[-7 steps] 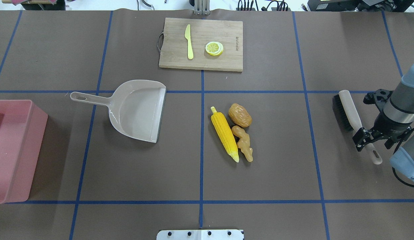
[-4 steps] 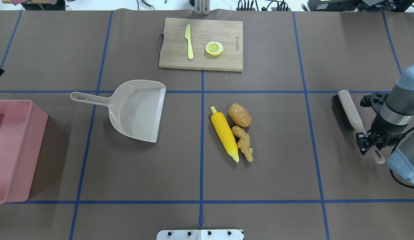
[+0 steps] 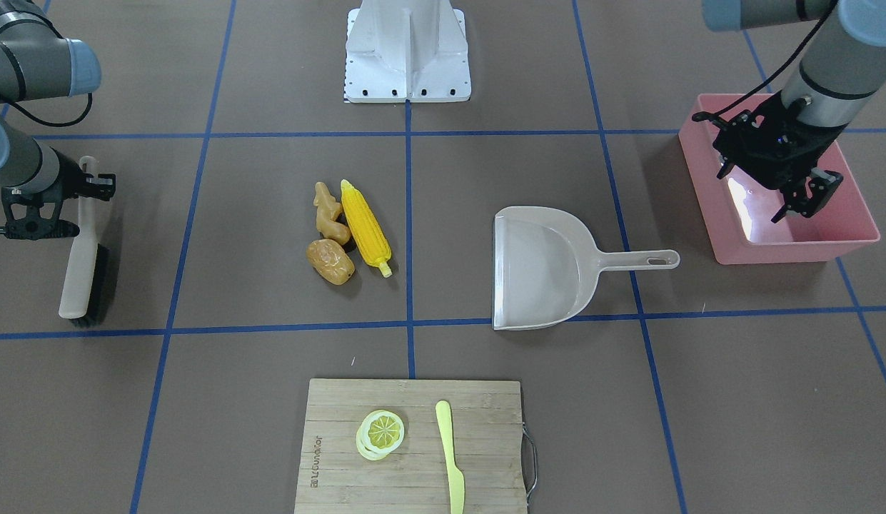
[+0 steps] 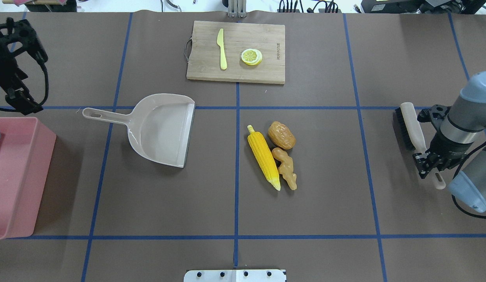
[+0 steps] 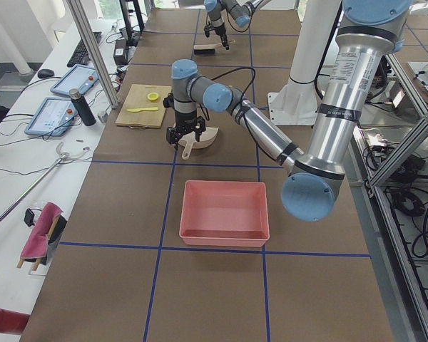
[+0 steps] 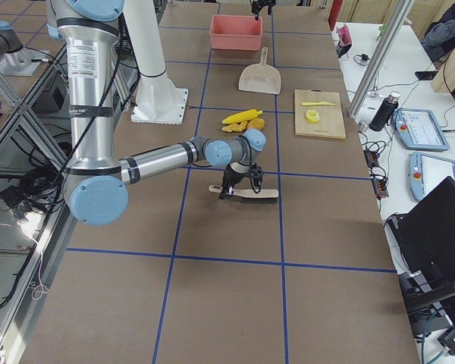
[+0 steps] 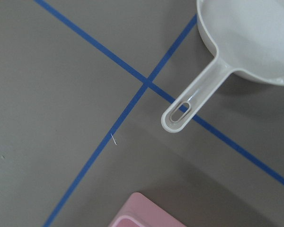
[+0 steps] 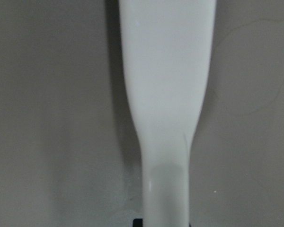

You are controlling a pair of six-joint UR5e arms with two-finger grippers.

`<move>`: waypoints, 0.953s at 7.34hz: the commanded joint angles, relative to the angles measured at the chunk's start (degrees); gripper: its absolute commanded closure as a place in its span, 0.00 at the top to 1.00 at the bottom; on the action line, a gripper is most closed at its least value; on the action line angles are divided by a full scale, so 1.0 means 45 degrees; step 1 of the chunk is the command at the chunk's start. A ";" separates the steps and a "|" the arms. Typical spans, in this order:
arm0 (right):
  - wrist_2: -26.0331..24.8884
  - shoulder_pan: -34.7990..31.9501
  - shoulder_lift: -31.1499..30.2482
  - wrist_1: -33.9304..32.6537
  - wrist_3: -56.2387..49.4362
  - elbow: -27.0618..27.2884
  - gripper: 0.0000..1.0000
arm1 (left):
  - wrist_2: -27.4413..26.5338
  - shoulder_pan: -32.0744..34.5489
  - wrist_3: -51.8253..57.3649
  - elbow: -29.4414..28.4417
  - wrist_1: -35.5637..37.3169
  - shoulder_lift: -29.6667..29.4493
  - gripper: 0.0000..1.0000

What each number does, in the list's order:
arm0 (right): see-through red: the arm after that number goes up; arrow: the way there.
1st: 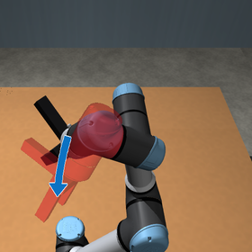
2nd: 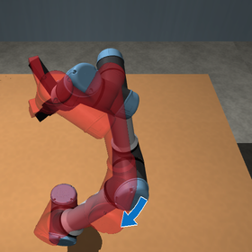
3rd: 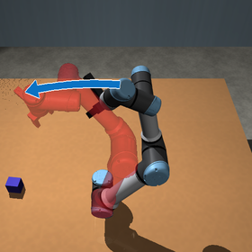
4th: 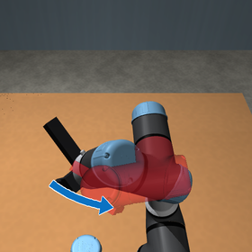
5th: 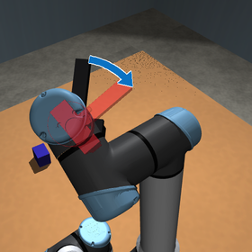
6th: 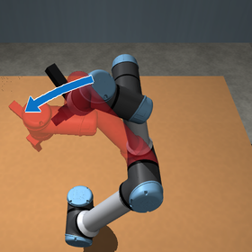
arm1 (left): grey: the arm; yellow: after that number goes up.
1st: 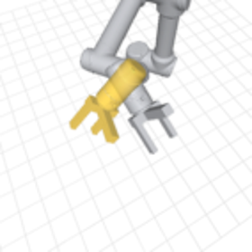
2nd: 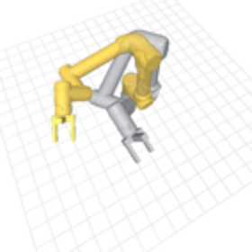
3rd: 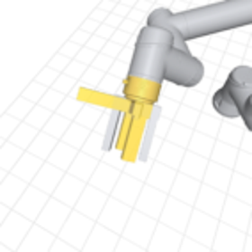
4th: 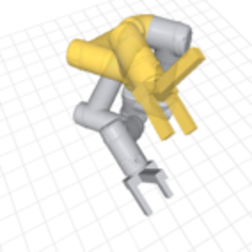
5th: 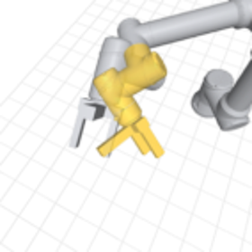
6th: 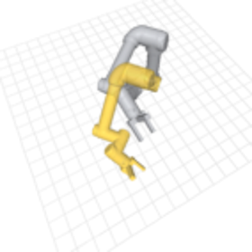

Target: Sweep and dump trash into bin

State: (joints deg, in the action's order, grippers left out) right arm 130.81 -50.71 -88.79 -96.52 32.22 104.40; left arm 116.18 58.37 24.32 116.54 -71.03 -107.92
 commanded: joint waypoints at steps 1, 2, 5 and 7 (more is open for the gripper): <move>0.0013 -0.0291 0.0043 -0.0074 0.0028 0.0798 0.00 | -0.0348 -0.1227 0.0592 -0.0426 0.0199 -0.0897 1.00; 0.0323 -0.0486 -0.0151 -0.0054 0.0009 0.1500 0.00 | -0.0251 -0.1310 0.0591 -0.1009 -0.0343 -0.1191 1.00; 0.2042 -0.0334 -0.0095 0.0101 0.0570 0.2268 0.00 | -0.0270 -0.1858 0.2240 -0.3002 -0.2671 -0.1253 0.99; 0.2240 0.1067 0.0778 0.0122 0.2070 0.2269 0.00 | 0.0447 -0.1877 0.2467 -0.3979 -0.3958 -0.0846 0.99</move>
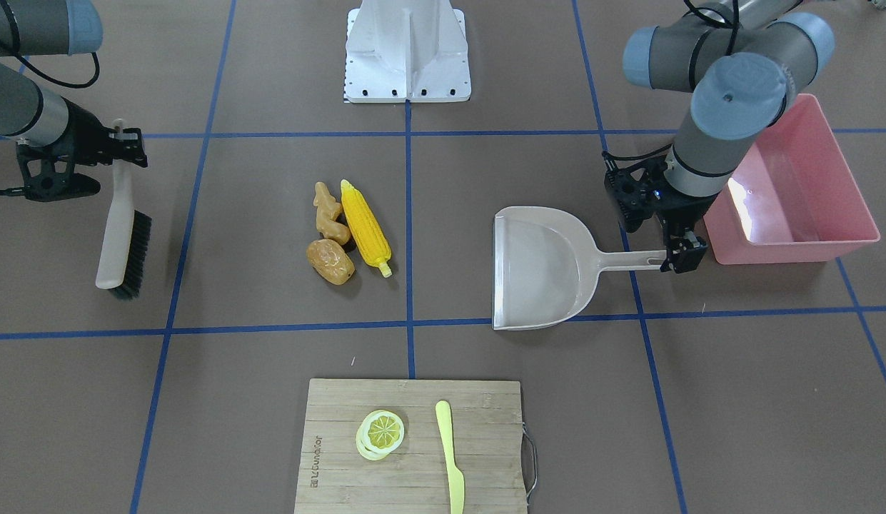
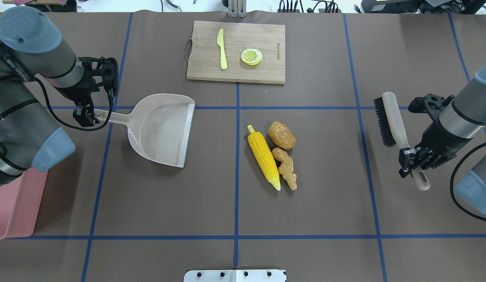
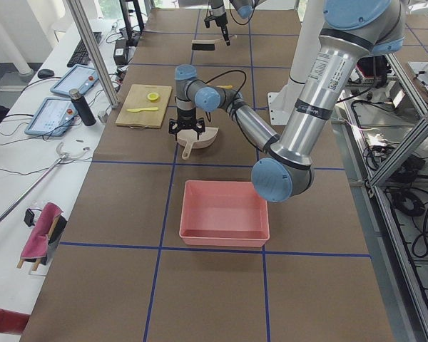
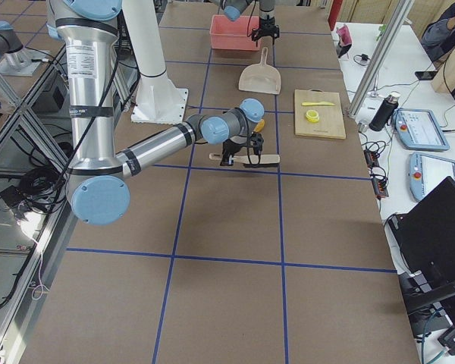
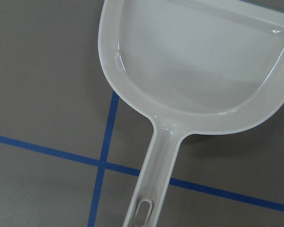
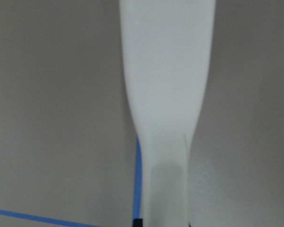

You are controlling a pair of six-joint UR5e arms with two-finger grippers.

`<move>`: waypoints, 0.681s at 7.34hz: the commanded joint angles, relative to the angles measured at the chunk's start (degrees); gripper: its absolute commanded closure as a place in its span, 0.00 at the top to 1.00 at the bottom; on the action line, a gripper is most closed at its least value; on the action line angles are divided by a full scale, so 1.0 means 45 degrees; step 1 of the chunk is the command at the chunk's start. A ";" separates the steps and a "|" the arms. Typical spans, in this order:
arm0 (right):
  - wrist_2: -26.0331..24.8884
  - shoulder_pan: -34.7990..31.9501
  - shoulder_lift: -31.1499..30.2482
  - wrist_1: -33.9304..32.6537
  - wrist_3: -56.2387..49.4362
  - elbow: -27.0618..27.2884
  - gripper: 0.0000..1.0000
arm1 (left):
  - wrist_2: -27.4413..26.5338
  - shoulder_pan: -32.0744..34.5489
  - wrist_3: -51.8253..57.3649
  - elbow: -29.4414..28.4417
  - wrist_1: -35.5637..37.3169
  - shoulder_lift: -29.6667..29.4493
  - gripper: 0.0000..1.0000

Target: Sweep and dump trash into bin

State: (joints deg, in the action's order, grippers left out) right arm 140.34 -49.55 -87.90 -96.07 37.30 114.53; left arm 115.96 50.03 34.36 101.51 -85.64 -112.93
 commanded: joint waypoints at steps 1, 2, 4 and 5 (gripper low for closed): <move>0.0026 0.1492 0.1187 0.0020 0.1935 -0.0003 0.00 | 0.0752 -0.0063 0.0236 -0.1281 -0.1547 0.0155 0.99; -0.0400 0.2098 0.1811 0.0020 0.2757 -0.0022 0.00 | 0.0774 -0.0296 0.0216 -0.1713 -0.1961 0.0077 0.99; -0.1747 0.2942 0.2169 0.0581 0.3272 -0.0100 0.00 | 0.0774 -0.0434 0.0178 -0.1912 -0.2004 -0.0177 0.99; -0.1887 0.2963 0.2073 0.1998 0.3969 -0.0449 0.00 | 0.0774 -0.0744 0.0138 -0.2029 -0.2004 -0.0294 0.98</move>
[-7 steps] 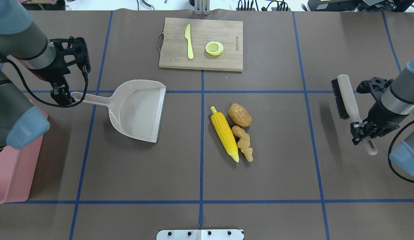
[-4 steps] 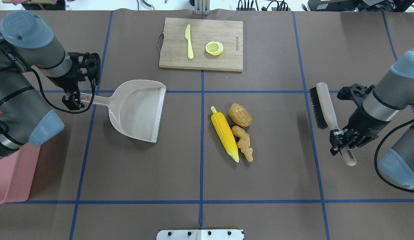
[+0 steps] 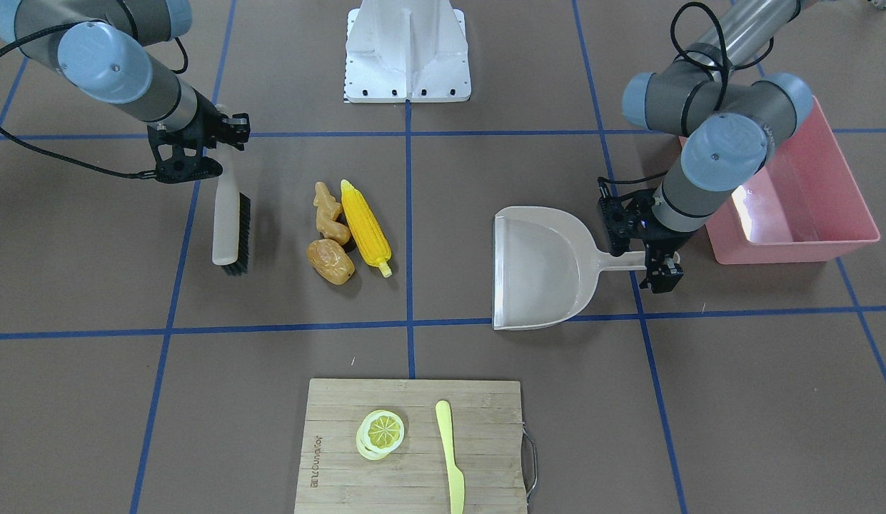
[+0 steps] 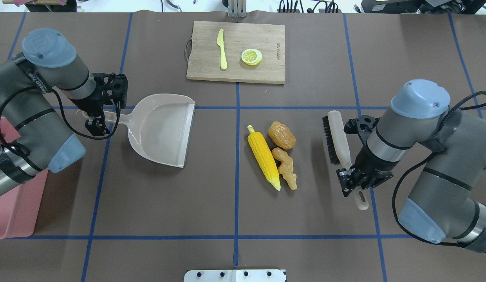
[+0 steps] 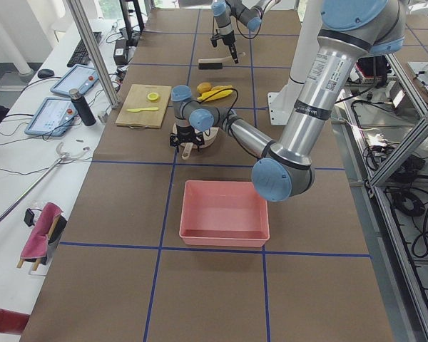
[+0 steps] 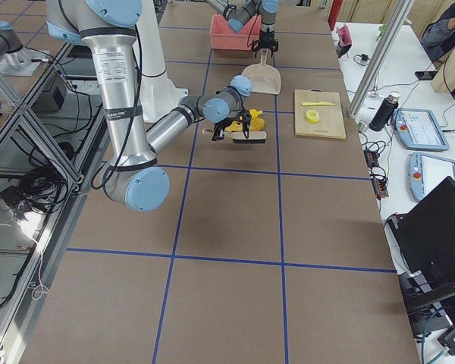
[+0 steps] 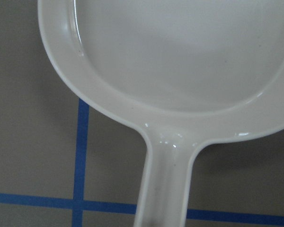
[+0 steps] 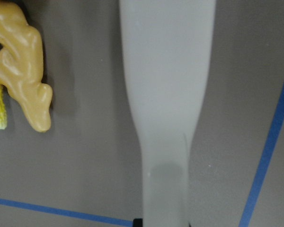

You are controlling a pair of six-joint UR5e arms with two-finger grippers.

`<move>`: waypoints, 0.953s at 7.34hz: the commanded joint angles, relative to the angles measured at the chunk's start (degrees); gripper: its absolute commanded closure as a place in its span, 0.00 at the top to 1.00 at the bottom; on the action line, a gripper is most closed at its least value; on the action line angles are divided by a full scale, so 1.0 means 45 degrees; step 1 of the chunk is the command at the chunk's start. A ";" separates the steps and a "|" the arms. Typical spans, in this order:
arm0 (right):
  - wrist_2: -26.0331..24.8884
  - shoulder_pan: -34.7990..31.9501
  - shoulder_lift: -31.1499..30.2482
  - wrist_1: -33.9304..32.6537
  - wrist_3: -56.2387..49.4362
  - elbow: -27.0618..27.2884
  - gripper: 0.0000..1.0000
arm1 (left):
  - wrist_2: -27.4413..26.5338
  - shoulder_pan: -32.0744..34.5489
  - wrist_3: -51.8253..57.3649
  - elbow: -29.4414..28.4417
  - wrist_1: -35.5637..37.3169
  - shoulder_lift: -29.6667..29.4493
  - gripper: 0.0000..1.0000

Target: Sweep and dump trash into bin

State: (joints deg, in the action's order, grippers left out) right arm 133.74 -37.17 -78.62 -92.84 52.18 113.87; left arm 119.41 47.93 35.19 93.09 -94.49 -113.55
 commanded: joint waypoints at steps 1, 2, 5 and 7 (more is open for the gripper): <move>-0.0422 0.0195 -0.0066 0.3191 0.1811 -0.0981 0.00 | 0.0008 -0.0279 -0.0028 -0.0198 -0.0037 -0.0157 0.85; -0.0403 0.0214 -0.0067 0.4931 0.2944 -0.1761 0.00 | 0.0008 -0.0357 -0.0009 -0.0237 -0.0037 -0.0137 0.57; -0.0034 0.0370 0.0108 0.5769 0.4146 -0.2218 0.00 | 0.0376 -0.0377 0.0011 -0.0179 -0.0018 -0.0253 0.00; 0.0568 0.0468 0.0749 0.5749 0.4672 -0.2820 0.00 | 0.0359 -0.0377 0.0011 -0.0140 0.0293 -0.0740 0.00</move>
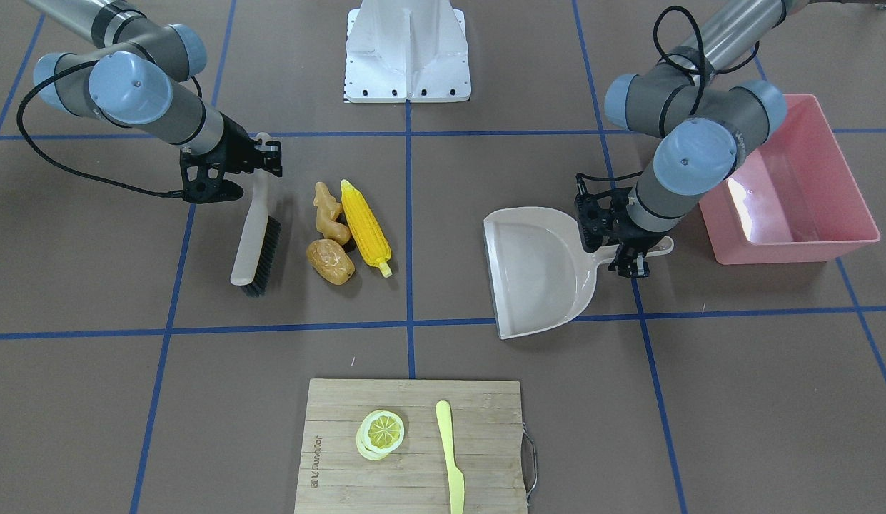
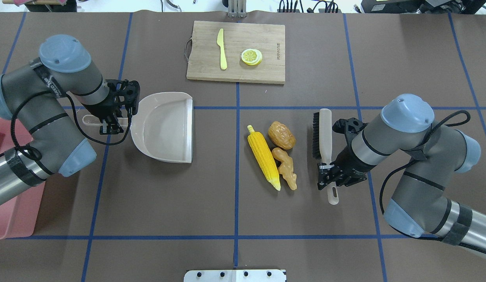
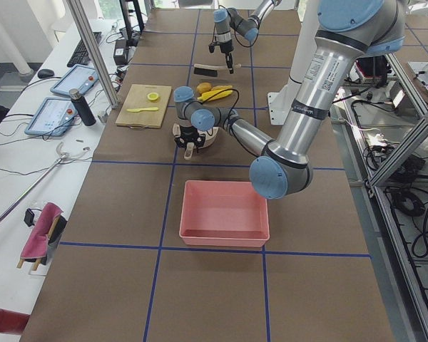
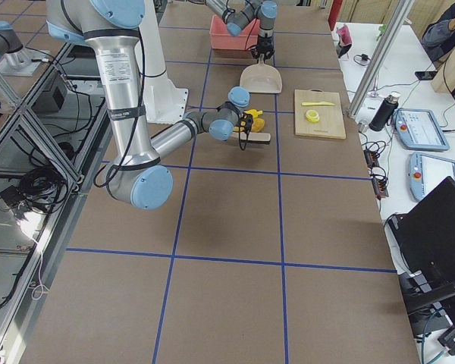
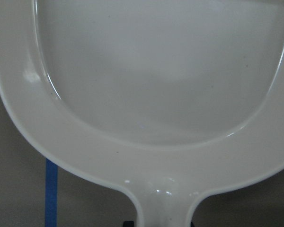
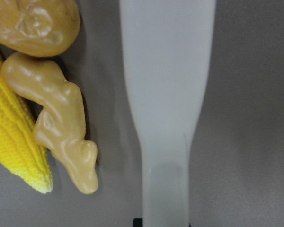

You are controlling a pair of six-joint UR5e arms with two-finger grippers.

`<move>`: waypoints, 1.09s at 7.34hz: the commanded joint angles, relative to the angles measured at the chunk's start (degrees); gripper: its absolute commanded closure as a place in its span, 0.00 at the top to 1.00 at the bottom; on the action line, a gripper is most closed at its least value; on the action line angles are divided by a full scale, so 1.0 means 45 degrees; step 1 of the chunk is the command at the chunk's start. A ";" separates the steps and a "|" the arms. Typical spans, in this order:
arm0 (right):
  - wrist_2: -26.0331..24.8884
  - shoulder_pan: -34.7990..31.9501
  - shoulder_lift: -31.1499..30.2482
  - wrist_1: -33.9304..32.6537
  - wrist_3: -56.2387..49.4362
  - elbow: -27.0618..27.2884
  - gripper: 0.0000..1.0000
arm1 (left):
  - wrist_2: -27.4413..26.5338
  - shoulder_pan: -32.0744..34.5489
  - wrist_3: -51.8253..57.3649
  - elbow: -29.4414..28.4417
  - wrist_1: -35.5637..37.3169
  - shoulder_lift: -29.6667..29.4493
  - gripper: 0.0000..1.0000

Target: Sweep and dump trash into bin

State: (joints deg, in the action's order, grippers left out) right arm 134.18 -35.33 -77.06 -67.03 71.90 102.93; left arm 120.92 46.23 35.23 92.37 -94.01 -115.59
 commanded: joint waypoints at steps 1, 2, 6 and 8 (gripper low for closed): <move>0.1190 0.0174 0.0561 -0.0026 0.0311 -0.0585 0.00 | 0.0005 0.0000 0.0003 0.0058 0.1116 -0.0946 0.00; 0.1178 0.0388 0.0582 -0.0007 0.0331 -0.0587 0.00 | -0.0014 -0.0019 0.0022 0.0116 0.2208 -0.1862 0.00; 0.1100 0.0741 0.1361 -0.0006 0.0761 -0.0957 0.00 | -0.0365 -0.1540 -0.0482 0.0020 0.2629 -0.2574 0.00; 0.1100 0.0780 0.1615 0.0033 0.0956 -0.1211 0.00 | -0.0366 -0.1815 -0.0797 0.0019 0.2590 -0.2671 0.00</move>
State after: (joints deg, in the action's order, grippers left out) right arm 139.12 -31.92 -70.74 -66.95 75.82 98.28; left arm 119.34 38.91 32.39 92.50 -82.26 -127.33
